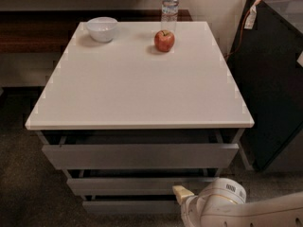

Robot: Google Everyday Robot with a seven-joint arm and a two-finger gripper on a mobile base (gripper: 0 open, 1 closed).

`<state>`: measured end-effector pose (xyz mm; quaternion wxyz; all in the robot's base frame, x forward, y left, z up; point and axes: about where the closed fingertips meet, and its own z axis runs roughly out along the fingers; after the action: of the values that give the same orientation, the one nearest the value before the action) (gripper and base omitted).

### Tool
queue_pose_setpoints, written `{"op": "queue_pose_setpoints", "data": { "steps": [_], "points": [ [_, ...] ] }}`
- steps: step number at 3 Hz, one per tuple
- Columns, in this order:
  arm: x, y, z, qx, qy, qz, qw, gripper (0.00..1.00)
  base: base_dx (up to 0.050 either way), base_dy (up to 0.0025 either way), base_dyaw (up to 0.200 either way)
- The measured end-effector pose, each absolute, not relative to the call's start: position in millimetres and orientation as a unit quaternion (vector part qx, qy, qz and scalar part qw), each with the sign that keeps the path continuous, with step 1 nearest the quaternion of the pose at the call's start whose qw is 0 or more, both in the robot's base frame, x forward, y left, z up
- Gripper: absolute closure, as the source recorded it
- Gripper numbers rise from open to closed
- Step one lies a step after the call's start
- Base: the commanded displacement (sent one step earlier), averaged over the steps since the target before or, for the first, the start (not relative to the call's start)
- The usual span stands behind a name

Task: Pick coke can from bottom drawer and place on counter

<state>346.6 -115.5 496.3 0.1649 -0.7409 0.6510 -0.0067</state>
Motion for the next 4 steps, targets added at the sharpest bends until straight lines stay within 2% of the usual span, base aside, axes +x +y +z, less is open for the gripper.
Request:
{"op": "queue_pose_setpoints", "data": {
  "steps": [4],
  "points": [
    [346, -105, 407, -0.768, 0.628, -0.03, 0.118, 0.0, 0.0, 0.0, 0.0]
  ]
}}
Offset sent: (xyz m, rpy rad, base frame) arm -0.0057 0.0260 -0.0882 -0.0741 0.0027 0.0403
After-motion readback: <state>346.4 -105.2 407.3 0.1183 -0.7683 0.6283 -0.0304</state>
